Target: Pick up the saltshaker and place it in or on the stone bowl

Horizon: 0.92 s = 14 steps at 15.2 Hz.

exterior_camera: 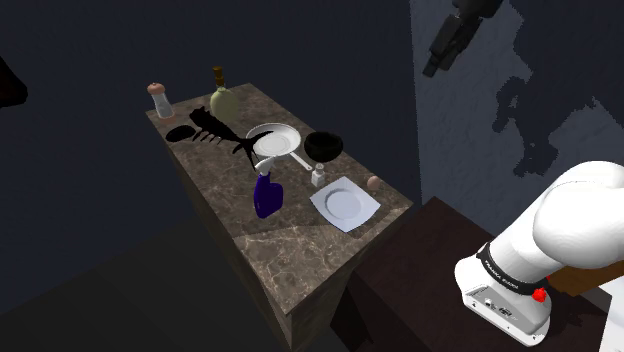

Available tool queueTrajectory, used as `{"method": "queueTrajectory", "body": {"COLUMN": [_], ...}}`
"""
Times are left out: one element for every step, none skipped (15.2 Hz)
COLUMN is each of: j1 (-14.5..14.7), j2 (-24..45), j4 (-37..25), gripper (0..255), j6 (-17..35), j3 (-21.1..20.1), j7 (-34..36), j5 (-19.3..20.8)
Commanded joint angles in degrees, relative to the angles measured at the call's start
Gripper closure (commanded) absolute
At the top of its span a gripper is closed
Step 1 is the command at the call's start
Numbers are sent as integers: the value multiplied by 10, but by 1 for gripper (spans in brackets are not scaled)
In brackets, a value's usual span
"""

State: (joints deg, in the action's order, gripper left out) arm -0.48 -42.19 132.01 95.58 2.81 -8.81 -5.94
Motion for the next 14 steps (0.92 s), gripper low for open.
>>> {"method": "queueTrajectory", "body": {"j1": [0,0,1,1,2,2,3,3,4,4,4,4,4,3], "j2": [0,7,14,23,32,42,53,66,78,92,107,122,139,156], "j4": [0,12,24,35,45,55,64,71,78,85,90,95,98,101], "gripper": [0,0,0,0,0,0,0,0,0,0,0,0,0,0], "j6": [0,20,39,59,79,99,119,139,160,180,200,220,240,260], "j3": [0,-6,-12,-18,-24,-30,-35,-41,-47,-53,-58,-64,-69,-75], "j7": [0,5,9,14,19,24,29,34,39,45,50,56,62,69], "j5": [0,0,0,0,0,0,0,0,1,2,3,5,7,9]}}
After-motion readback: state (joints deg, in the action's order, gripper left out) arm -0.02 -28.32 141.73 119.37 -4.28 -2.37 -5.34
